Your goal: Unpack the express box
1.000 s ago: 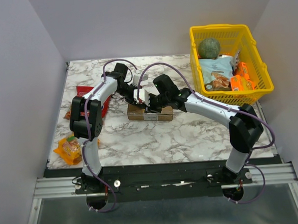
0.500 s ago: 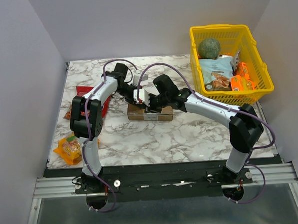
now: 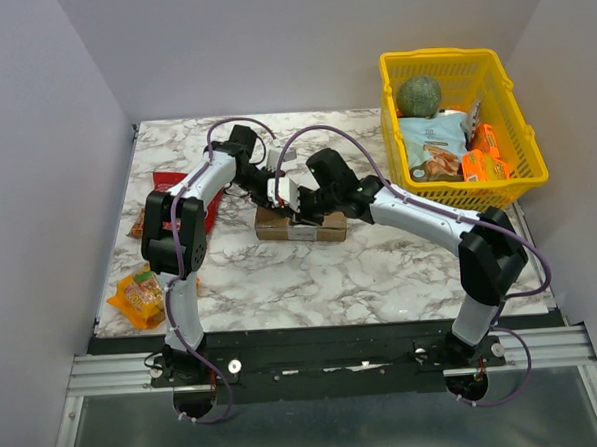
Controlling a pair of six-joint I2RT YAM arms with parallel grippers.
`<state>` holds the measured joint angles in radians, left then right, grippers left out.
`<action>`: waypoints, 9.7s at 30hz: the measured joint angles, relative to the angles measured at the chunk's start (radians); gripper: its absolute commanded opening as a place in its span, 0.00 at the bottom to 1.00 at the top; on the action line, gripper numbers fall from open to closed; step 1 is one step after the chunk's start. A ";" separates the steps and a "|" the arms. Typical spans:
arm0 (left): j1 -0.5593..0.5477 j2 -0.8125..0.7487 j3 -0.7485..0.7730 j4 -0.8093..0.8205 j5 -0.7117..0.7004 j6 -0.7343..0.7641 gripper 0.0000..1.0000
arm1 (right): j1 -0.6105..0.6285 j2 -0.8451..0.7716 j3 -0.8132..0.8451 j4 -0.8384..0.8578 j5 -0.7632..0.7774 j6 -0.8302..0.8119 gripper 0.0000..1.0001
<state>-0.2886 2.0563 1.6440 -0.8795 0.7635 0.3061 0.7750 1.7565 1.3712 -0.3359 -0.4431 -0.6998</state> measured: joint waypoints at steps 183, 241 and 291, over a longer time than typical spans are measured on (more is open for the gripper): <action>-0.041 0.019 -0.004 -0.178 0.172 0.138 0.00 | 0.056 0.122 0.174 -0.133 0.187 0.360 0.00; -0.080 0.051 0.005 -0.042 0.118 -0.083 0.00 | -0.118 -0.379 -0.326 -0.220 0.247 0.276 0.00; -0.262 -0.515 -0.264 0.514 0.248 -0.048 0.59 | -0.234 -0.740 -0.321 -0.141 -0.166 0.198 0.00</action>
<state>-0.5510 1.5410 1.3800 -0.3656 1.0115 0.2581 0.5411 1.0168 1.0500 -0.4770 -0.6086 -0.5022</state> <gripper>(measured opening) 0.605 0.205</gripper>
